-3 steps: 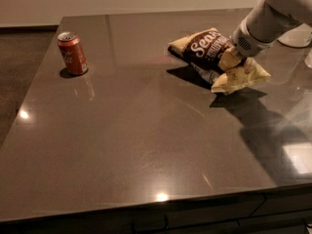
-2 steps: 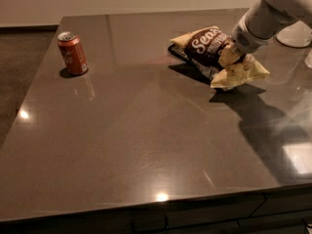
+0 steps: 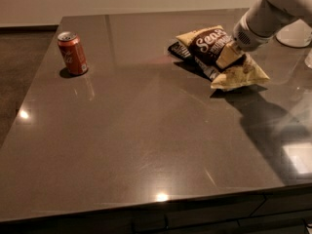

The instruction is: Move brown chip bag near rxbar chocolate

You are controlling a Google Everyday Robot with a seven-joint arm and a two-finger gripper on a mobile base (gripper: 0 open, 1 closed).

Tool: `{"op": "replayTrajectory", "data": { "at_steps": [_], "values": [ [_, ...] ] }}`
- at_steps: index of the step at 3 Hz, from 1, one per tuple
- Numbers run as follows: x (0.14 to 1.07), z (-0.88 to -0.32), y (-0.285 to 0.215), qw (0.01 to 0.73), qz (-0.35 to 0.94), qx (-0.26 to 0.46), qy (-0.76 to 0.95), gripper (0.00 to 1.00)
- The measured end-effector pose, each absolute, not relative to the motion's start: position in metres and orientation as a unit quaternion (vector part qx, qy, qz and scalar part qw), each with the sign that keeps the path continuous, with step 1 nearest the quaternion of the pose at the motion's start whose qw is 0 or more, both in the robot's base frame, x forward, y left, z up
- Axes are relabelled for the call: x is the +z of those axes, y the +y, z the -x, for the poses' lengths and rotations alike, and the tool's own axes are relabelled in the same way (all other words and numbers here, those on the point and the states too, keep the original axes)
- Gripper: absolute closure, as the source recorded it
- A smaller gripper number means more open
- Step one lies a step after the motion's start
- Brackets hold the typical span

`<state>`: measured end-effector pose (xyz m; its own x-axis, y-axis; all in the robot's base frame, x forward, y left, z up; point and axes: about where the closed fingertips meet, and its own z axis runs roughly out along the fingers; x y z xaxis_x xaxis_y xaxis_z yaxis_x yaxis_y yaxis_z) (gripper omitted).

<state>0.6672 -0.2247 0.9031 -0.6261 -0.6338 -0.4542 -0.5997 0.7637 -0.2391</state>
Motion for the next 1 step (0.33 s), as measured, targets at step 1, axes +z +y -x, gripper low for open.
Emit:
{"op": "replayTrajectory", "data": {
  "at_steps": [1],
  "values": [
    [0.9016,-0.6675,-0.2239,0.263,0.343,-0.032,0.901,0.00]
  ]
}}
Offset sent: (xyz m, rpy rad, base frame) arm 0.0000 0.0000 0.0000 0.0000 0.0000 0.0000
